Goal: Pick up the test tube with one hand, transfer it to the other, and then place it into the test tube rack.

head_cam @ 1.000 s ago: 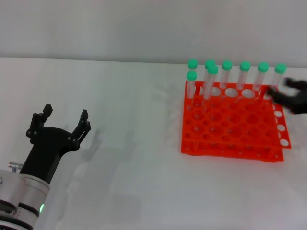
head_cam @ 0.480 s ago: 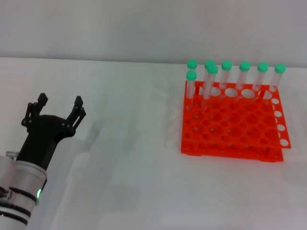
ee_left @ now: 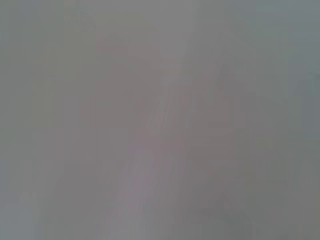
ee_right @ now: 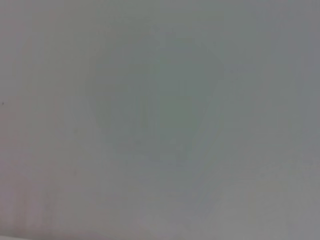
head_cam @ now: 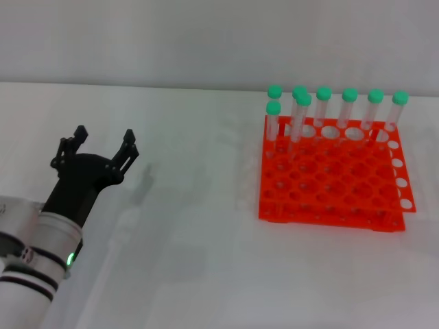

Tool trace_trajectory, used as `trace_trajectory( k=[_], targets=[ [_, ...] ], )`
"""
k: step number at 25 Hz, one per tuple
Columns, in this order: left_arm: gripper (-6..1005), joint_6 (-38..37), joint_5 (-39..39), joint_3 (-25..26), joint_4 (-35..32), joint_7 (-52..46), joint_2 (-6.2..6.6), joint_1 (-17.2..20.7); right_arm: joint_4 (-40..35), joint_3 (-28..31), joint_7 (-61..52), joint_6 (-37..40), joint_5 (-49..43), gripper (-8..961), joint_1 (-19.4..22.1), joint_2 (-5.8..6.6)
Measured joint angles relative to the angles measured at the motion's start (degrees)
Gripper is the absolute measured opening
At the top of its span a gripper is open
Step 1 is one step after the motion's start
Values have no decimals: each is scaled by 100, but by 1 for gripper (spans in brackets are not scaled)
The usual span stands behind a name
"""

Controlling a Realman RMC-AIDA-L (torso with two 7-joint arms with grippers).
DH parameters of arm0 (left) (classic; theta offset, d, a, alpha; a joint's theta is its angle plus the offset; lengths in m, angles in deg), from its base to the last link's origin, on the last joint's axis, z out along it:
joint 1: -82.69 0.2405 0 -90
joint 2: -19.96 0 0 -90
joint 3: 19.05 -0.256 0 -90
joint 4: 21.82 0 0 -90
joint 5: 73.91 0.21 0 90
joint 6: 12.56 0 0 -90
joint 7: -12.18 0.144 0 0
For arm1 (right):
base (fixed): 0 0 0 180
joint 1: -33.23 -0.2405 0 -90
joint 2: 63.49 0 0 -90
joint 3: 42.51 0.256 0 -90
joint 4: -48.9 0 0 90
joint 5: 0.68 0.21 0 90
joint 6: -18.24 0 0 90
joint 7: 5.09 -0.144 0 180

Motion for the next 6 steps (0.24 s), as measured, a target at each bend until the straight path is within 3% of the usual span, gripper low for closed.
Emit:
trace_trajectory(
  k=[6],
  targets=[
    [894, 267, -67, 167, 58, -226, -7, -196, 57, 29, -48, 75, 380, 687, -50, -12]
  ],
)
